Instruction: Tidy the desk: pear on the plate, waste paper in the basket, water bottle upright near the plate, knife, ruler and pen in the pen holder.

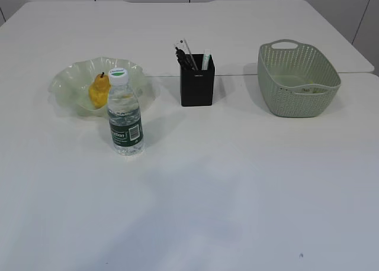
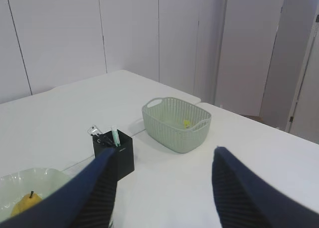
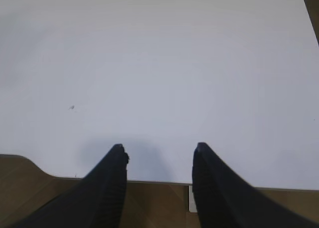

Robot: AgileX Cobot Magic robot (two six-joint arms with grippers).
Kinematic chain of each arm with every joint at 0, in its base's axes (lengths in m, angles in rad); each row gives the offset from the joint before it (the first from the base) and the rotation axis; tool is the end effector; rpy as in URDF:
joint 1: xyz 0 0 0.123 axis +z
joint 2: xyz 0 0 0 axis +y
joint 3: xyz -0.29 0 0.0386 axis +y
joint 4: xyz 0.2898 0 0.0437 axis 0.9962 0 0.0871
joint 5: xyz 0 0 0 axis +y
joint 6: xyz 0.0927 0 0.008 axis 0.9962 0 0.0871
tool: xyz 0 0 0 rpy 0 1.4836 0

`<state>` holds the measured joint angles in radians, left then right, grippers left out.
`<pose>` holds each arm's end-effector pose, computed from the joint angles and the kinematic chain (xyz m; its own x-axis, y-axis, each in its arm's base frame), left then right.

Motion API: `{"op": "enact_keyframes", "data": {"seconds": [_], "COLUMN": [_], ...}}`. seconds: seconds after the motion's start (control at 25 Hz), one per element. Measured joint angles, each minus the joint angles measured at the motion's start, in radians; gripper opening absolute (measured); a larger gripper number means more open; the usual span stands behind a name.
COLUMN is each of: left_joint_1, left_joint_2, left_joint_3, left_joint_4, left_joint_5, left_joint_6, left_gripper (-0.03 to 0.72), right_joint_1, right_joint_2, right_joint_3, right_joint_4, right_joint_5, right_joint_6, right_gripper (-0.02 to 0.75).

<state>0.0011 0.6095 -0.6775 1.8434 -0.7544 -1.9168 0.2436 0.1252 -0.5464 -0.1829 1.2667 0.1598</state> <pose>0.1402 -0.0611 0.3775 -0.0792 0.0152 -0.9967 0.6577 0.7522 -0.0408 0.0334 -0.0083 0.2931 -0.6723 -0.0613 -0.7377 -0.0448 0.9981 -0.0420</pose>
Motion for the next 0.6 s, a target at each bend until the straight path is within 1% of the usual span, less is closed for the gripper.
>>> {"op": "enact_keyframes", "data": {"seconds": [0.08, 0.36, 0.6], "left_joint_1": [0.0, 0.0, 0.0], "left_joint_2": [0.0, -0.007, -0.019], "left_joint_3": [0.004, 0.083, 0.089], "left_joint_4": [0.0, 0.0, 0.0], "left_joint_5": [0.005, 0.026, 0.054], "left_joint_6": [0.0, 0.0, 0.0], "left_gripper": [0.426, 0.426, 0.426], "right_joint_1": [0.0, 0.0, 0.0], "right_joint_2": [0.0, 0.0, 0.0], "right_joint_3": [0.003, 0.005, 0.005], "right_joint_4": [0.0, -0.004, -0.009], "right_joint_5": [-0.008, -0.032, -0.038], "right_joint_6": [-0.002, -0.002, -0.002], "right_gripper": [0.328, 0.328, 0.328]}}
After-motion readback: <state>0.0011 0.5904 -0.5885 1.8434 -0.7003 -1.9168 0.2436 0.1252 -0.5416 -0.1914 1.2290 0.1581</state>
